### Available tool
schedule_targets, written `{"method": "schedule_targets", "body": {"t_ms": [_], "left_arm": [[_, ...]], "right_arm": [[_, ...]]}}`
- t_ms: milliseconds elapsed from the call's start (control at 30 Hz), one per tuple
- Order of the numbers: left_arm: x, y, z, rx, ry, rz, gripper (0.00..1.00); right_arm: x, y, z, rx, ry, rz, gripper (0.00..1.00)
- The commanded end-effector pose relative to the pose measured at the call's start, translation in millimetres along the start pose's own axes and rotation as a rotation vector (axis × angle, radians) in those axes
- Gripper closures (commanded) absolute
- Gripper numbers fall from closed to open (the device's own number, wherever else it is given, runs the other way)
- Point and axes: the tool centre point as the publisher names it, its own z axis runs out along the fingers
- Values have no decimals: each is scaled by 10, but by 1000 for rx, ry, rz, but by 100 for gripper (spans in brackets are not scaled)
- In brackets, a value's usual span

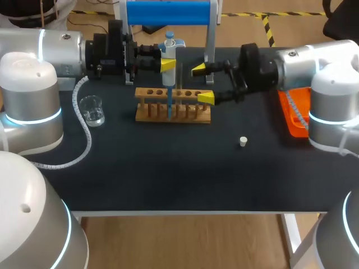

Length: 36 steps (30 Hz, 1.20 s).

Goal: Invert the test tube, pick up the pipette, mount the tip to pipette, aspirate from beaker and dispense into the tube, eject the tip, return the pipette, and cap with the stopper.

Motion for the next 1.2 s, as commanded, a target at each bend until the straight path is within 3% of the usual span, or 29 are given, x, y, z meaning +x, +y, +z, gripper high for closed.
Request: {"method": "schedule_targets", "body": {"t_ms": [33,633,1200], "left_arm": [[-3,0,6,0,-1,1,100],[-3,0,6,0,-1,1,100],[-3,0,6,0,-1,1,100]], "right_arm": [[49,54,132,-2,-16,-7,0],[-86,244,461,-45,-23,-22,0],[-319,210,713,-54,-85,5,0]]}}
